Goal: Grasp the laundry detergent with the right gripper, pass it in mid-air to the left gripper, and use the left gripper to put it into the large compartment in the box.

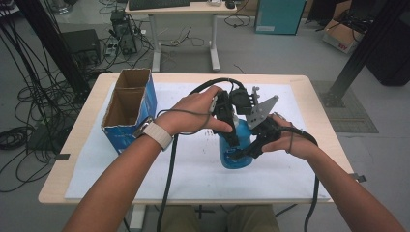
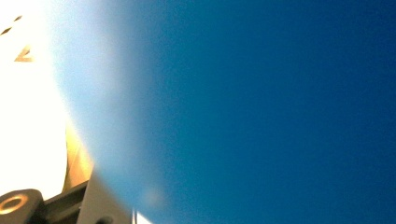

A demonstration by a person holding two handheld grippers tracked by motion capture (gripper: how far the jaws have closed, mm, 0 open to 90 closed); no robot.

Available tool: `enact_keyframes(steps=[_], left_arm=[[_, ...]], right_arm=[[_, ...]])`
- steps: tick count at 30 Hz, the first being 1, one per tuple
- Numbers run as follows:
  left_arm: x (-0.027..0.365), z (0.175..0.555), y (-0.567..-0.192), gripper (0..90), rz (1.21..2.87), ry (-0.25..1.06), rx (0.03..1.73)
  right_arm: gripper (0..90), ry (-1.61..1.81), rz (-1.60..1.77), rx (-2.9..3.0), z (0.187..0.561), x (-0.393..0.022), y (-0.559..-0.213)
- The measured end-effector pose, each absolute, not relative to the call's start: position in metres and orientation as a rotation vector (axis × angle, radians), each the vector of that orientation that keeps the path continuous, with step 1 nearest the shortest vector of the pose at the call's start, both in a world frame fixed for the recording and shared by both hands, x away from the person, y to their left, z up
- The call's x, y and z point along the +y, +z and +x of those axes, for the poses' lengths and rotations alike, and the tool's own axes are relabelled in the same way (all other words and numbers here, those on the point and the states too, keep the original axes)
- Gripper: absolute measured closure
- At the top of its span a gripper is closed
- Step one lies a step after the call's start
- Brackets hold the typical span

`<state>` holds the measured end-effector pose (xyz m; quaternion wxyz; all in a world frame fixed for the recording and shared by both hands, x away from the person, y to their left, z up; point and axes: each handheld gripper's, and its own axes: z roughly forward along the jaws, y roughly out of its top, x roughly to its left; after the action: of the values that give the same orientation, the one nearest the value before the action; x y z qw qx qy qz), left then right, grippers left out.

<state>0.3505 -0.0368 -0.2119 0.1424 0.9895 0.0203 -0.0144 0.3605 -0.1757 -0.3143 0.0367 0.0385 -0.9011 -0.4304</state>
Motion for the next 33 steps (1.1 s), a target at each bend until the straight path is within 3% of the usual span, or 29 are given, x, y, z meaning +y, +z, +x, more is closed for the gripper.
enact_keyframes(steps=[33], left_arm=[[-0.0345, 0.3512, -0.2143, 37.2, 2.86, -0.047, 0.063]], right_arm=[[42.7, -1.314, 0.117, -2.764, 0.3608, -0.173, -0.3164]])
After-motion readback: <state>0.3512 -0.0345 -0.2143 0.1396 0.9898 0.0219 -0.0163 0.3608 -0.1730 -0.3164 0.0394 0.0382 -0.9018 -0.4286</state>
